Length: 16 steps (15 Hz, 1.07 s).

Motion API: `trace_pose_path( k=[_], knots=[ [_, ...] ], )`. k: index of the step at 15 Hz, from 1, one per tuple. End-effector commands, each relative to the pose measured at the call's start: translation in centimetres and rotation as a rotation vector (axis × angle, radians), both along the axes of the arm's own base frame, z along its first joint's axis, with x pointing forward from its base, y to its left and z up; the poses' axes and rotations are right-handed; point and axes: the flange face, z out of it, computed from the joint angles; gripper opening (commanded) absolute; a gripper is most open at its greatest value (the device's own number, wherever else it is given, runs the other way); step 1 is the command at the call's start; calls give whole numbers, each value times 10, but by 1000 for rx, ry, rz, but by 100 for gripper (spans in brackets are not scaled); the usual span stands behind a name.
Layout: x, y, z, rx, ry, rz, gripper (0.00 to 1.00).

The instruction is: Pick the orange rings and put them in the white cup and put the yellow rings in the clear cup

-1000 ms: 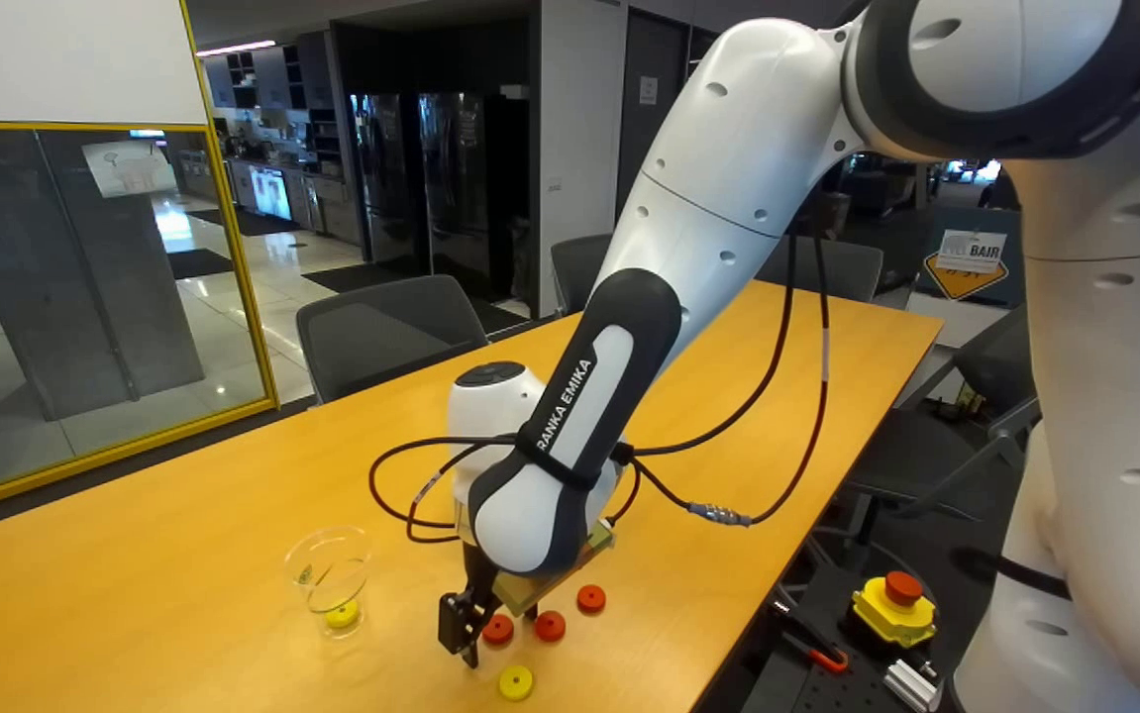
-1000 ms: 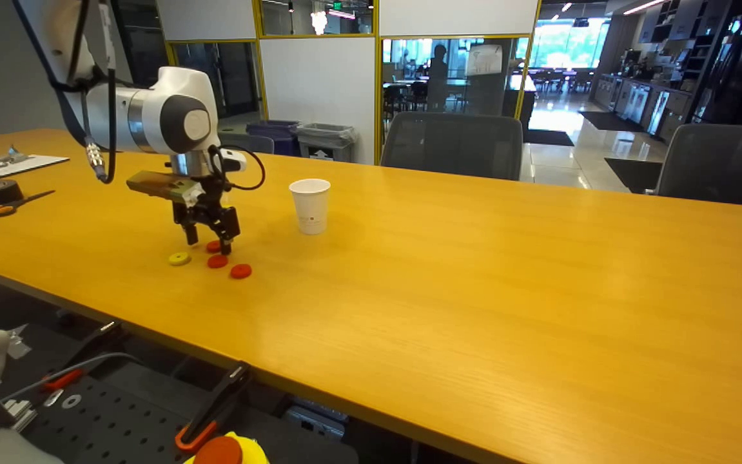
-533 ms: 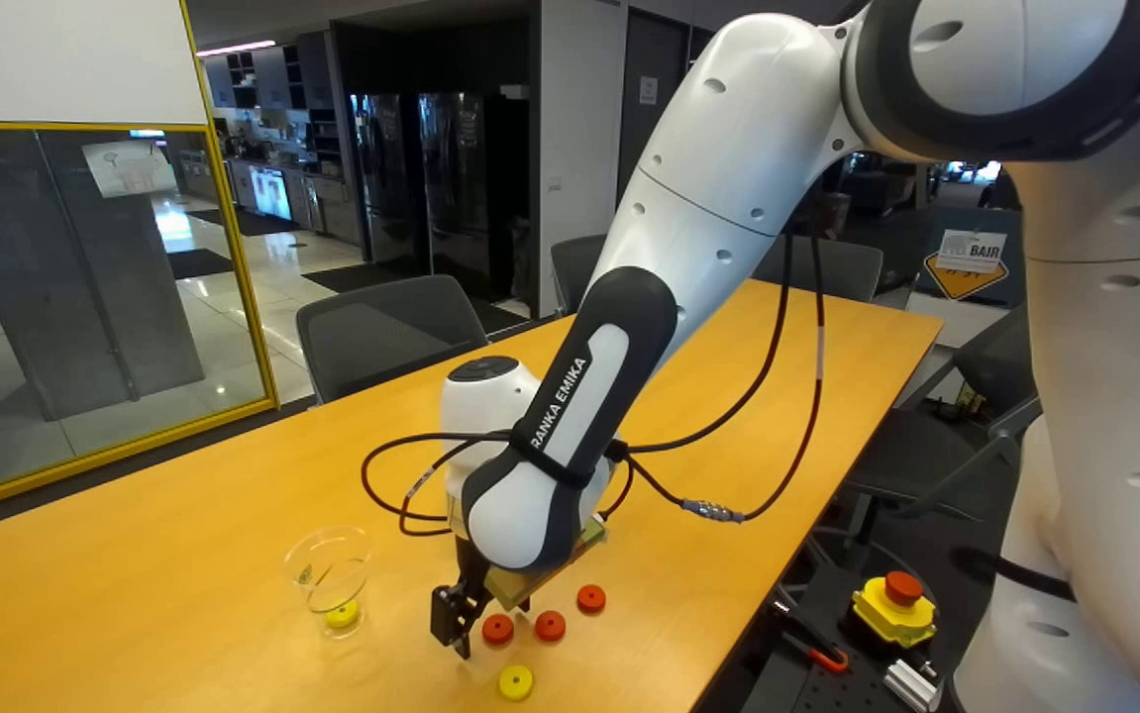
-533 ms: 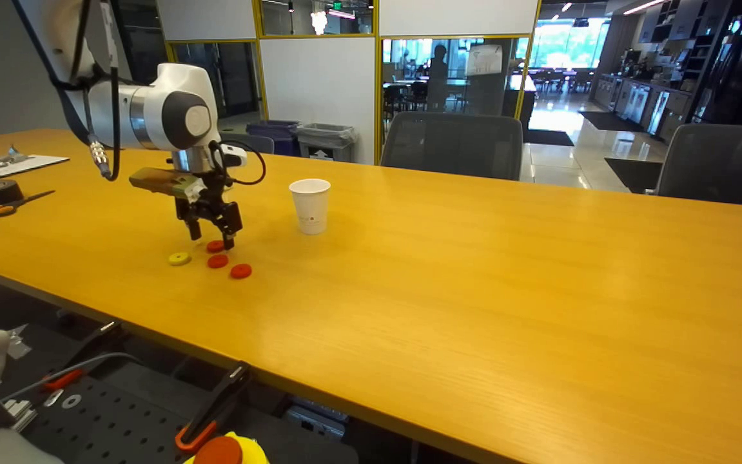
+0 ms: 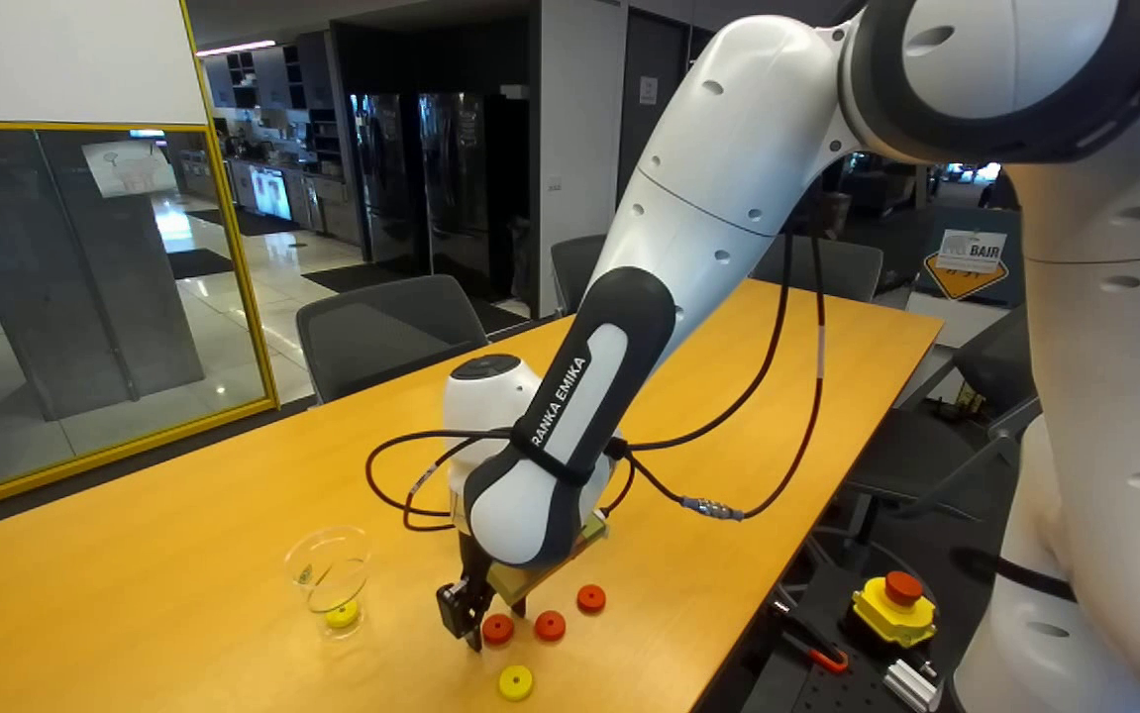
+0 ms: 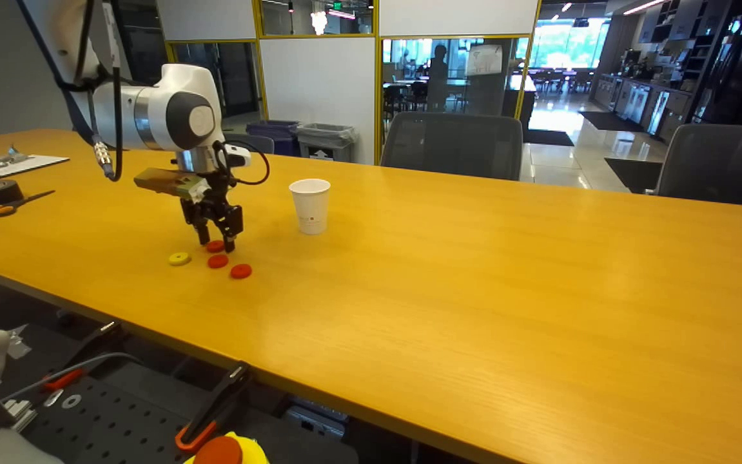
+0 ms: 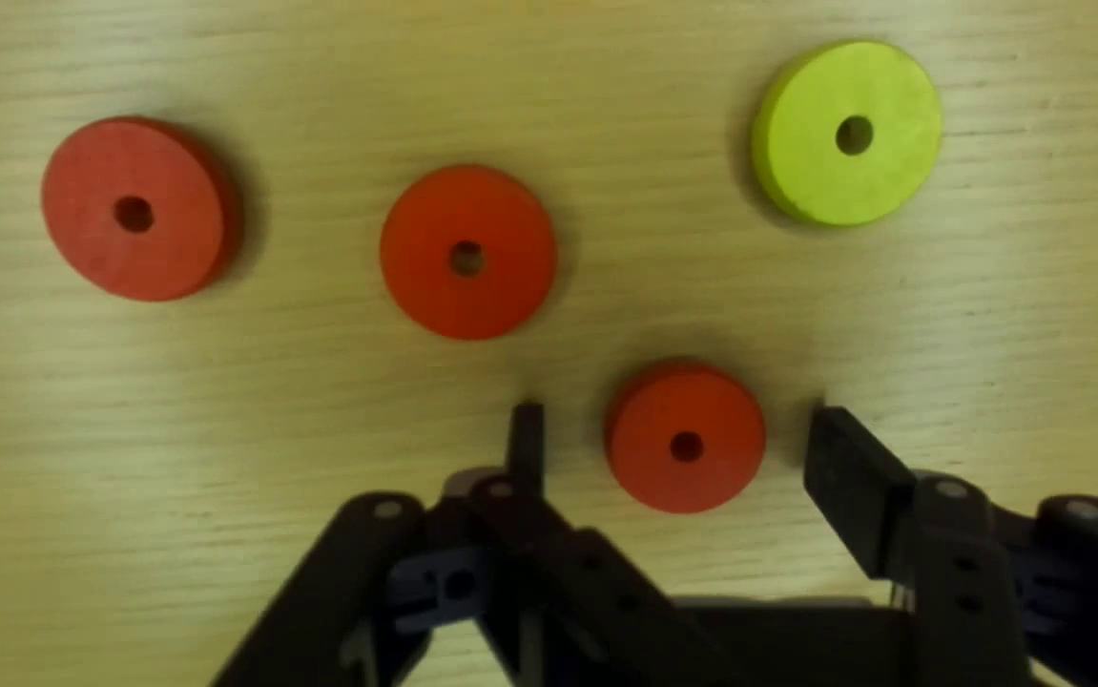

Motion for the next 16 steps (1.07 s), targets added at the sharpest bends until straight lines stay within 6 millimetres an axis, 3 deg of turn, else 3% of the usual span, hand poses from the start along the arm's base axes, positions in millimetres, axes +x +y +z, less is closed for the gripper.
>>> trace_pose_path(
  k=[1,5,9,16],
  knots=[
    [5,4,2,-10,-22,2,42],
    [8,3,7,-14,-25,8,17],
    [17,-2,33,-26,-50,11,18],
    [60,-31,114,-53,-170,-11,18]
  ],
)
